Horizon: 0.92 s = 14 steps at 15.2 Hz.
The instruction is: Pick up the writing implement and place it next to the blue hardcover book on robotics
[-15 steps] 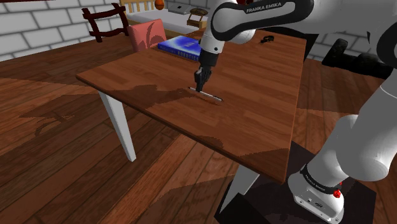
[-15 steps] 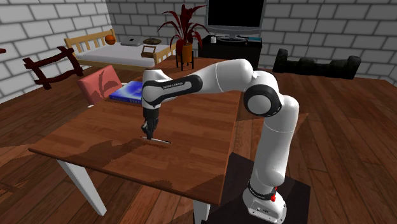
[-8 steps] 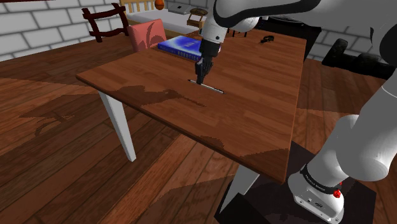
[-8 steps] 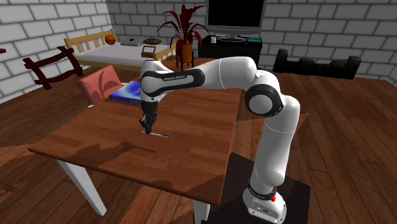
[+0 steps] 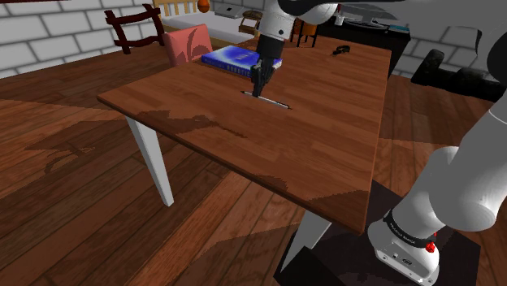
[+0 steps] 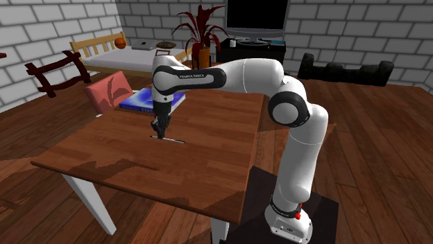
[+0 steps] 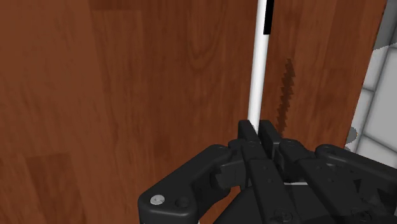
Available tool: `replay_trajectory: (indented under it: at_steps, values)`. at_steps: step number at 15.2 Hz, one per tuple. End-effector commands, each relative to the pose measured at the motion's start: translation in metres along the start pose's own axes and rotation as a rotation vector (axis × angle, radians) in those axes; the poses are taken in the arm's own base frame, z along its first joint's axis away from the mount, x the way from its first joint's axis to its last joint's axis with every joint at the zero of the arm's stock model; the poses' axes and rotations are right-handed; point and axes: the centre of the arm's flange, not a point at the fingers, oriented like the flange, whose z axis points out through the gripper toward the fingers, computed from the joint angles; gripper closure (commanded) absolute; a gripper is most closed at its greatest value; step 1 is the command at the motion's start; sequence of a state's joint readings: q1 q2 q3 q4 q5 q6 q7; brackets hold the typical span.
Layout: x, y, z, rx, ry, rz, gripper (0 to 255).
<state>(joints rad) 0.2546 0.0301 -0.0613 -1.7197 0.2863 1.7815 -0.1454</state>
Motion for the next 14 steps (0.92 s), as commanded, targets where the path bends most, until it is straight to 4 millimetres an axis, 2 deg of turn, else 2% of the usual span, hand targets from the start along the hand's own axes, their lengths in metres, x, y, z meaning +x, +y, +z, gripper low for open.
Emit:
replay_trajectory:
  at_steps: [1,2,14]
  values:
    - [0.002,-0.003,-0.011,0.0,-0.001,0.0,255]
    - [0.002,-0.003,-0.012,0.0,-0.001,0.0,255]
    - [0.045,0.144,-0.051,0.0,-0.001,0.0,255]
